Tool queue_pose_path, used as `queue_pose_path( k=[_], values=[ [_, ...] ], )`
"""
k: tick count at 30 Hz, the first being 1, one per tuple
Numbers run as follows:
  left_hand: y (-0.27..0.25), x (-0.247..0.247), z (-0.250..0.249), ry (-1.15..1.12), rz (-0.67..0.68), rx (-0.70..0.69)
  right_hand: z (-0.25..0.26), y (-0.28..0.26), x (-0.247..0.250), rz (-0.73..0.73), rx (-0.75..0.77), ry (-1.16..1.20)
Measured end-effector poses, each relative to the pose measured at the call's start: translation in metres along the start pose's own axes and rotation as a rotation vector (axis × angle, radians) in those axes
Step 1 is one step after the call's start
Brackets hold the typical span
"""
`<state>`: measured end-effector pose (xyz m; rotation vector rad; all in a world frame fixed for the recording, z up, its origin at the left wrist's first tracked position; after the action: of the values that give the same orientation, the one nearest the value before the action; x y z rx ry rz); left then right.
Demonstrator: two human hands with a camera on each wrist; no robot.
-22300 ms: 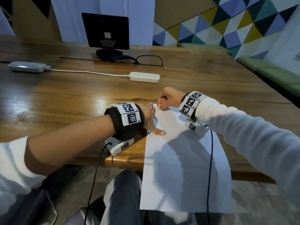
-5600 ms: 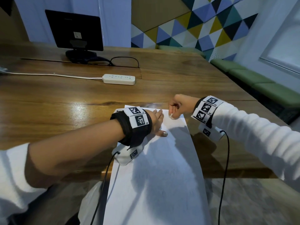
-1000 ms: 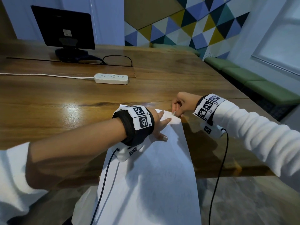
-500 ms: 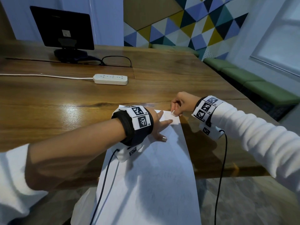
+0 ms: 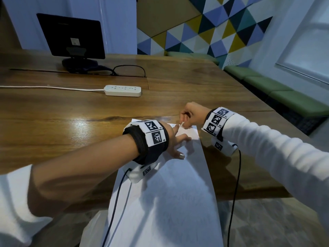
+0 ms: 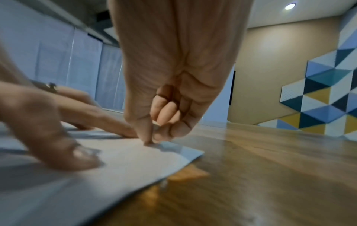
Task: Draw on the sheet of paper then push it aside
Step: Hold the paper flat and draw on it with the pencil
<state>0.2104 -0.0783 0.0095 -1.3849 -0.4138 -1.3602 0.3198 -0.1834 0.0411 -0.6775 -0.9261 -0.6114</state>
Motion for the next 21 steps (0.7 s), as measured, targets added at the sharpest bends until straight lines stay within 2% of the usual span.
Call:
queue_pose_path(
  k=[1, 4, 5, 8, 9, 11, 13, 15, 18, 21],
  values=[
    [0.000, 0.001, 0.000, 0.006, -0.007, 0.004, 0.001, -0.002, 0.000, 0.017, -0.009, 0.008],
    [-0.001, -0.002, 0.001, -0.021, 0.000, 0.015, 0.004, -0.011, 0.003, 0.192, -0.037, 0.038],
    [-0.001, -0.002, 0.001, -0.037, 0.001, 0.016, 0.002, -0.014, 0.005, 0.143, -0.052, 0.080],
    [0.001, -0.003, 0.004, -0.102, 0.007, -0.008, -0.013, -0.024, 0.012, -0.256, -0.128, 0.320],
    [0.002, -0.004, 0.005, -0.120, 0.020, -0.014, -0.019, -0.030, 0.011, -0.316, -0.154, 0.406],
    [0.000, 0.000, 0.004, -0.128, 0.031, -0.011, -0.025, -0.043, 0.004, -0.312, -0.177, 0.508],
    [0.000, 0.005, -0.002, -0.148, -0.013, 0.016, -0.030, -0.051, -0.004, -0.291, -0.188, 0.530],
    [0.006, 0.007, -0.013, -0.218, -0.081, 0.009, -0.033, -0.054, -0.008, -0.297, -0.180, 0.473],
    [0.013, 0.005, -0.024, -0.300, -0.096, -0.037, -0.035, -0.058, -0.010, -0.302, -0.155, 0.314],
    [0.008, -0.002, -0.016, -0.390, -0.099, 0.152, -0.032, -0.063, -0.012, -0.266, -0.142, 0.246]
  ],
)
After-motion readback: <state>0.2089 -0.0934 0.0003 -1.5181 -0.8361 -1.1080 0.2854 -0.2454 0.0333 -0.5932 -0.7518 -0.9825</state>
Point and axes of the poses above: each hand's wrist, its own y-axis towards the middle knuckle, its own x-axis out of the back of the hand, z = x × y, the point moved 1 cm from there along y, towards the middle knuckle, and after that the axes turned 8 degrees about -x, right-handed, at the moved point
